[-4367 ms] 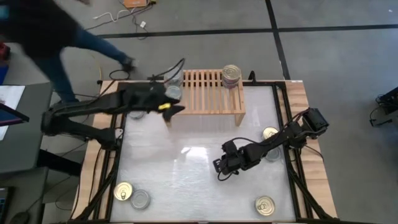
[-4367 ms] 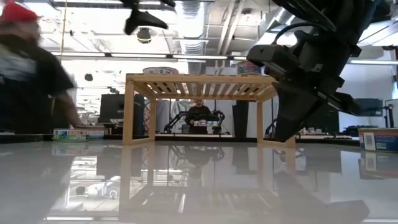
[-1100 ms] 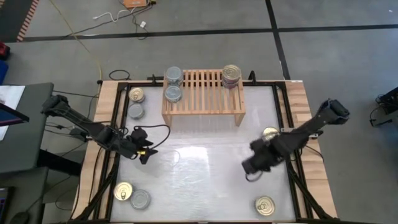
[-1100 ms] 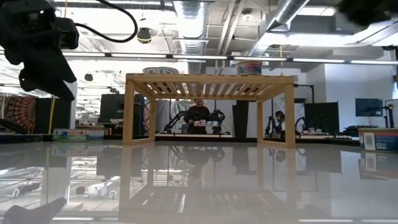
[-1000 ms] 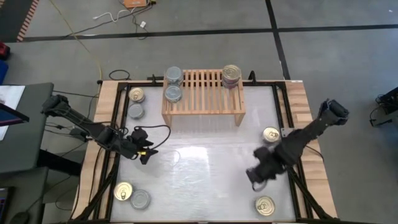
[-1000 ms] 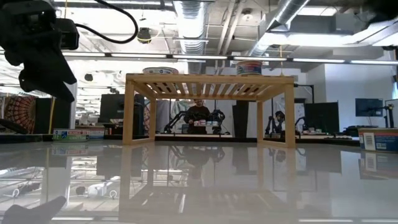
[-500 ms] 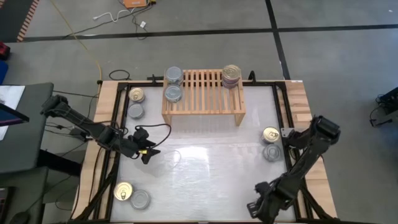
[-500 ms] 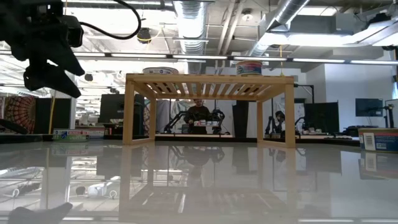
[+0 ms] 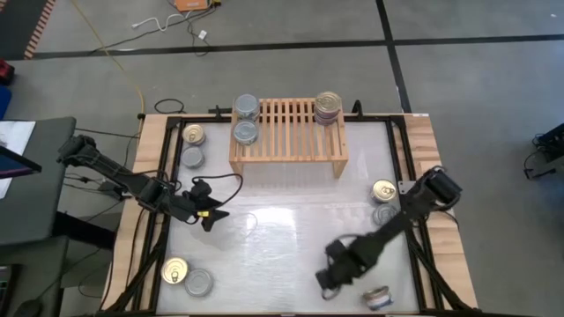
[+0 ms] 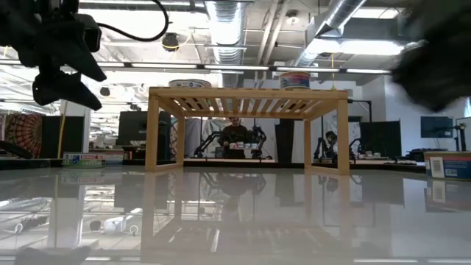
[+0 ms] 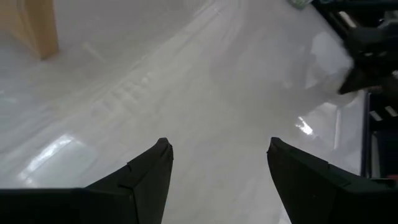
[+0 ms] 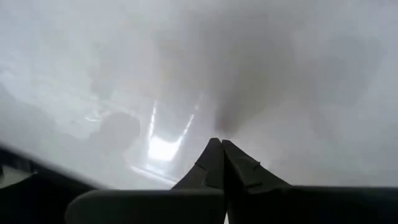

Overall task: Stack canned seafood by type on shelf
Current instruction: Move the blue tuna can to the center of the table

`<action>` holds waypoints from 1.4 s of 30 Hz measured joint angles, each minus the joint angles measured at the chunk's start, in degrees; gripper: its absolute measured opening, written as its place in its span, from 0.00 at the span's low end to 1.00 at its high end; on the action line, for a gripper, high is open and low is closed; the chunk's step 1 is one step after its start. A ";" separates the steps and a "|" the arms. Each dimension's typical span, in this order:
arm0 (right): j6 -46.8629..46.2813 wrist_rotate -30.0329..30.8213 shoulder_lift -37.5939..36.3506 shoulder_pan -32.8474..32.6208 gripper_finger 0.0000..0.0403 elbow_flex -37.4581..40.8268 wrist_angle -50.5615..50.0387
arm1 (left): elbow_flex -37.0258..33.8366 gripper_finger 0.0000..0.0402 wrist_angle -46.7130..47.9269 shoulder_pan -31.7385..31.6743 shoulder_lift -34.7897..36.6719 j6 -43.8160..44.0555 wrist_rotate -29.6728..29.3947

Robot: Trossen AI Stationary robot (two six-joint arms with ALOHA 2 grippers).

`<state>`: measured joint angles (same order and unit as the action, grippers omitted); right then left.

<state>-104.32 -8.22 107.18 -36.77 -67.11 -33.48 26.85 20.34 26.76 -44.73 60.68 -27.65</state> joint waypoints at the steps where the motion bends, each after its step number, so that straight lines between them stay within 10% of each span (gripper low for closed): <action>1: 2.31 1.02 0.06 1.61 0.04 0.04 -0.15 | 0.00 0.63 -0.57 0.00 0.00 -0.01 -0.02; 16: 32.08 4.15 -0.65 14.25 0.06 -13.68 -12.64 | 0.00 0.63 -1.88 -0.02 0.00 0.96 -0.04; 28: 23.01 -0.04 -0.79 5.94 0.18 -22.54 -43.58 | 0.00 0.63 -1.79 -0.02 0.00 -0.43 -0.04; 42: 26.47 -20.83 -0.81 -4.45 0.62 -24.12 -52.25 | 0.00 0.63 -1.79 -0.02 0.00 -5.61 0.38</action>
<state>-77.85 -29.05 106.37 -41.22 -91.23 -85.72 26.85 18.55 26.74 -44.73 55.06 -27.27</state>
